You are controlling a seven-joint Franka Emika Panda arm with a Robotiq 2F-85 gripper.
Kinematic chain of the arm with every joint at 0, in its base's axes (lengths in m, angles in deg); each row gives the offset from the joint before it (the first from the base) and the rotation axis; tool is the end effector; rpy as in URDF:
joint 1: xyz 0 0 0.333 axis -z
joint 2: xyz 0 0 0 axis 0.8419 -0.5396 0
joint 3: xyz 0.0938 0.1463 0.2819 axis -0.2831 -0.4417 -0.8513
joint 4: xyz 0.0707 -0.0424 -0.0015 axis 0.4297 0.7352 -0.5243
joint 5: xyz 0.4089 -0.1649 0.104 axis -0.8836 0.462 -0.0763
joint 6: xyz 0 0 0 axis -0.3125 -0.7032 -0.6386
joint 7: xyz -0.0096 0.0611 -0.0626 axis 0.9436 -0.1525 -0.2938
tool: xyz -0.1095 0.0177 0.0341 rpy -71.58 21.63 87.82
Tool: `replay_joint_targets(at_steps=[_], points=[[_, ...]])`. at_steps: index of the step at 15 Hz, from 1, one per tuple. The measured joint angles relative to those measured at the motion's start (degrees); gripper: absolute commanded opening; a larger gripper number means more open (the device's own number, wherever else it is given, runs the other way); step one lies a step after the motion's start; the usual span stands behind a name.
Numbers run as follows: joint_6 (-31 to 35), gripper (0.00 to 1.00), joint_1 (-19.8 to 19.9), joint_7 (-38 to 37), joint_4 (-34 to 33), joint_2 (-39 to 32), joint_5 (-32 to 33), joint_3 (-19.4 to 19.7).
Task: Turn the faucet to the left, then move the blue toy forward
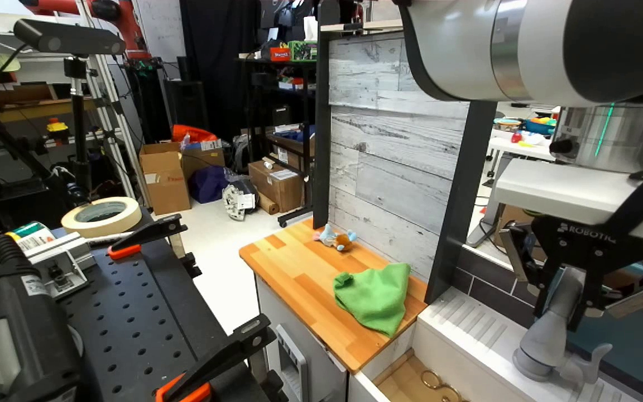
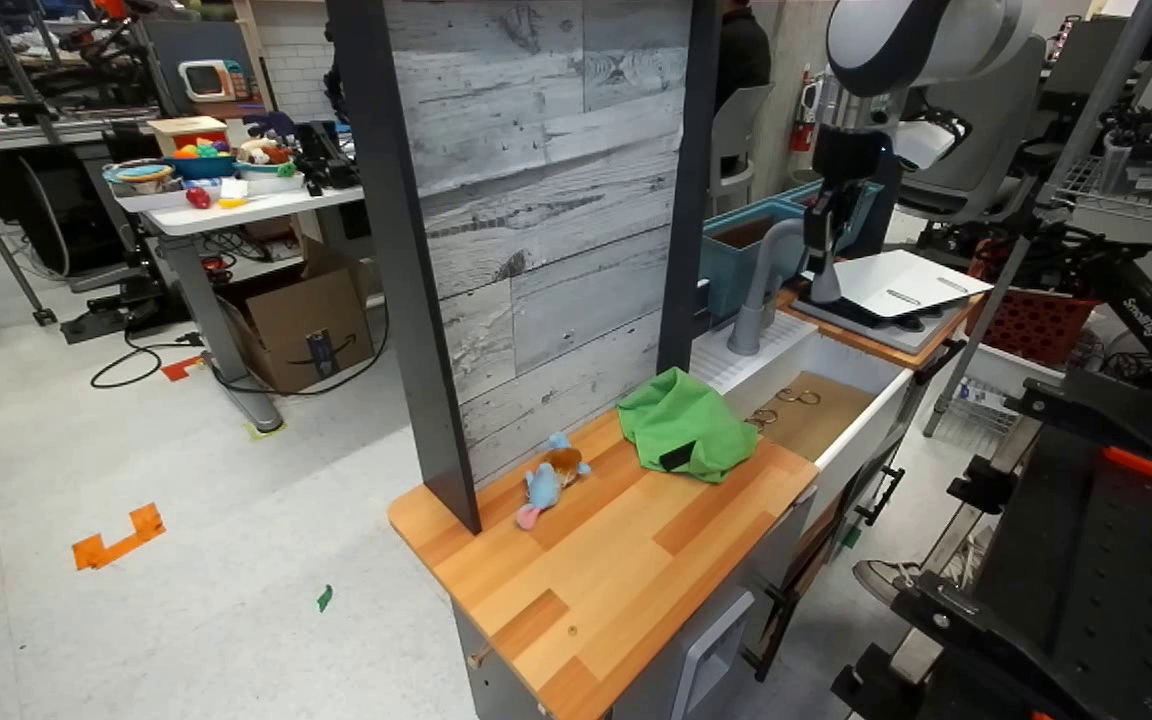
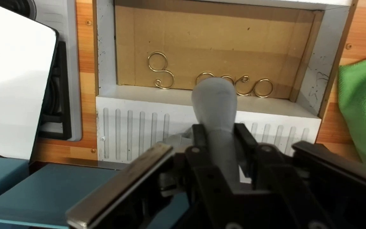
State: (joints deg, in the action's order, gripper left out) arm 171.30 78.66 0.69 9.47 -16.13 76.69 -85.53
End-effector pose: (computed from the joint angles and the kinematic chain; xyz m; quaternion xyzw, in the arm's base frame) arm 0.6768 -0.2954 0.0891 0.9969 0.0627 -0.0002 0.0478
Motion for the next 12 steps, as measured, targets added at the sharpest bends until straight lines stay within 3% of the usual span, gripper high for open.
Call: replay_joint_targets(at_steps=[12], points=[[-1.6, 0.07, -1.36, -16.14, -0.47, 0.16, -2.46, 0.47]])
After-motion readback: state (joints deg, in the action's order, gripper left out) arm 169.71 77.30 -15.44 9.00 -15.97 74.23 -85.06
